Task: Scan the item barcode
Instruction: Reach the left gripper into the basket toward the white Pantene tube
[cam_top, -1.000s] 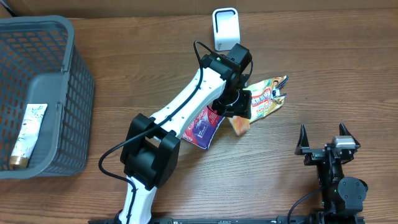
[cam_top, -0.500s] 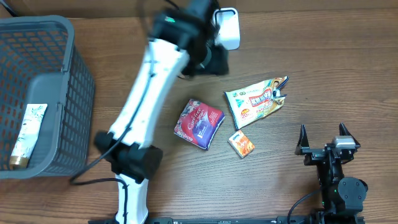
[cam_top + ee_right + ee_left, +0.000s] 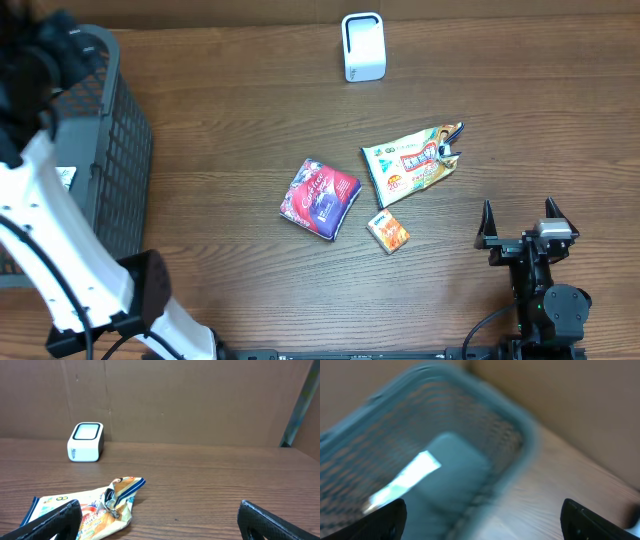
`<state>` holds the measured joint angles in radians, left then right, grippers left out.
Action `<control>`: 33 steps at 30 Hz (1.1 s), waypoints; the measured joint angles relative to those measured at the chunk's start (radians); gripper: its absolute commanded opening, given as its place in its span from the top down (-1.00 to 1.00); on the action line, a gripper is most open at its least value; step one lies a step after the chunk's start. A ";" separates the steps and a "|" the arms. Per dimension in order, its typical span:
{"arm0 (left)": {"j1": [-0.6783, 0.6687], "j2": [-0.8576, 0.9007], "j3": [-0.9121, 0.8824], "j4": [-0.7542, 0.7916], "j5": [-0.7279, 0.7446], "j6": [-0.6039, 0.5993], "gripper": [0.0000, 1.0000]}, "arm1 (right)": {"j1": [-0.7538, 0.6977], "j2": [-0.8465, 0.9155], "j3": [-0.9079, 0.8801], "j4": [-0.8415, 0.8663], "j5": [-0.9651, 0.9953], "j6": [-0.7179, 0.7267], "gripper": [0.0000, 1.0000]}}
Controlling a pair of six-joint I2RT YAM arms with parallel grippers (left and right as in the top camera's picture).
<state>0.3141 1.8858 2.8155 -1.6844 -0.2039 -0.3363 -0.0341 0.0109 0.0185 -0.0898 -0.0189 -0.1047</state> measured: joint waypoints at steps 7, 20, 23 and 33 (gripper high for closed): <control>0.243 0.007 -0.237 0.010 -0.026 0.003 -0.72 | 0.000 0.000 0.000 0.000 0.000 0.000 -1.00; 0.277 0.141 -0.597 0.239 -0.026 0.264 -0.69 | 0.000 0.000 0.000 -0.001 0.000 0.000 -1.00; 0.277 0.197 -0.621 0.238 -0.040 0.308 -0.64 | 0.000 0.000 0.000 0.000 0.000 0.000 -1.00; 0.277 0.272 -0.637 0.238 -0.198 0.338 -0.58 | 0.000 0.000 0.000 0.000 0.000 0.000 -1.00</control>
<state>0.5907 2.1578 2.1788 -1.4467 -0.4023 0.0013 -0.0341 0.0109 0.0185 -0.0902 -0.0193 -0.1047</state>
